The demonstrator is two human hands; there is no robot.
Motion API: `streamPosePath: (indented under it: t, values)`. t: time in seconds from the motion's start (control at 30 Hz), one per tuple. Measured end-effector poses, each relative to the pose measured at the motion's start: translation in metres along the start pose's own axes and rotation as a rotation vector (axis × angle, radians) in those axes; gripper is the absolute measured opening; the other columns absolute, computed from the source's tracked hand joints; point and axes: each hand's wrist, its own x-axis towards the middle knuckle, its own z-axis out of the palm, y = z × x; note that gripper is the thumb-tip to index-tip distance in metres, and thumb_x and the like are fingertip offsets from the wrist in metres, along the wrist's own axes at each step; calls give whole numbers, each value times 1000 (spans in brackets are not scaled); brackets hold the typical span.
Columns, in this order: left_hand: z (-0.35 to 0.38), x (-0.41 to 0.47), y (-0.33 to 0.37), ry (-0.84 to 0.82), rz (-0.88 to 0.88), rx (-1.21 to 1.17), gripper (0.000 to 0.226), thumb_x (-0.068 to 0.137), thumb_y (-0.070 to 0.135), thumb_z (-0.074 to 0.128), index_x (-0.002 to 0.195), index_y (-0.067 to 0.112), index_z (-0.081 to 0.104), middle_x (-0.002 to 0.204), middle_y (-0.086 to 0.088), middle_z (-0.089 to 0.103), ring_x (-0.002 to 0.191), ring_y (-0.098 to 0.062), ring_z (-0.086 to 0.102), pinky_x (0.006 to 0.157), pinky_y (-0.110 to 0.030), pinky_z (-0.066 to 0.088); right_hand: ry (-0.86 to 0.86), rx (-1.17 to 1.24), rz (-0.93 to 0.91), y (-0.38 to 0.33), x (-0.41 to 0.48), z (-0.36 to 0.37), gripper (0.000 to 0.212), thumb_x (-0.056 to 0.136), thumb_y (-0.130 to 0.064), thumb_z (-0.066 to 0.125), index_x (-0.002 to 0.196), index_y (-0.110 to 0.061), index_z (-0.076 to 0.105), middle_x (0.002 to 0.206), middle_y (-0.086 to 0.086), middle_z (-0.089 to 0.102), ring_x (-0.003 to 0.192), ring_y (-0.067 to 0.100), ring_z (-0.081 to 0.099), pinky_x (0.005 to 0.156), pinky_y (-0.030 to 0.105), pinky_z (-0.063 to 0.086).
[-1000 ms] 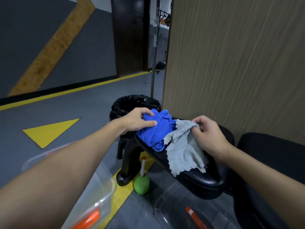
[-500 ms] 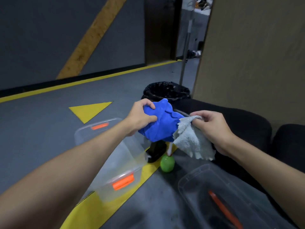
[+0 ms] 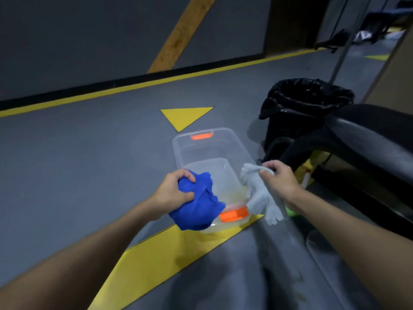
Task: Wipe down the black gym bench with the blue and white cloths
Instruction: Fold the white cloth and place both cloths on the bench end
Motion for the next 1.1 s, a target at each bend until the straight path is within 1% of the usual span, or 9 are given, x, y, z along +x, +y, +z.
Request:
streamPosePath:
  t: [0.1,0.2,0.37,0.57,0.73,0.8,0.9,0.97,1.1]
  values:
    - [-2,0,-29,-34,-15,66,36,80,-2,64,108,21,58,104,3,56,86,-14,58,63,-13,48,-27,-55,68,17,20,13,33,88,-6,66,119,-5,55,103,16,60,85,24,55,77,37,48]
    - [-1,5,-55,-84,-4,264,49,86,11,66,129,27,51,120,4,39,104,-16,48,70,-5,39,-99,-256,92,43,31,13,40,87,0,62,124,-9,48,103,15,56,89,29,55,75,35,44]
    - [-4,18,-60,-208,58,383,55,86,20,70,135,31,47,132,2,23,114,-19,41,93,-21,36,-114,-253,27,58,34,10,31,89,-3,62,114,-13,47,86,7,55,78,25,52,71,31,40]
    - [1,22,-65,-274,120,384,51,87,25,70,129,41,45,136,4,26,119,-19,43,90,-19,38,-22,-177,49,67,35,7,21,88,-5,66,85,-20,52,62,-2,48,62,15,45,71,31,38]
    - [-1,15,-69,-213,186,486,57,66,62,60,121,51,48,147,10,6,134,-19,21,106,-30,30,-177,-318,-123,72,24,-5,22,86,-7,65,102,-21,60,98,12,51,83,21,51,72,22,38]
    - [-1,15,-67,-200,232,548,66,63,64,55,126,47,50,156,10,-5,139,-13,9,112,-37,24,-219,-440,-199,73,18,-9,23,88,-3,63,106,-17,67,102,8,48,90,22,52,74,18,32]
    - [3,15,-63,-247,257,627,71,65,63,57,132,43,46,156,7,13,141,-16,10,114,-41,25,-207,-517,-221,76,13,-11,21,89,-1,62,105,-12,70,99,8,49,92,25,54,72,17,30]
    - [5,15,-63,-267,259,637,69,68,57,64,133,41,44,149,10,22,138,-16,14,109,-33,24,-216,-508,-182,76,11,-12,28,88,-1,62,113,-12,68,106,7,48,94,19,50,74,15,31]
    - [6,18,-63,-270,241,678,77,66,63,61,136,43,37,145,10,22,136,-17,15,108,-35,27,-258,-510,-157,75,10,-13,41,84,-3,67,122,-17,63,114,3,41,98,13,46,83,14,33]
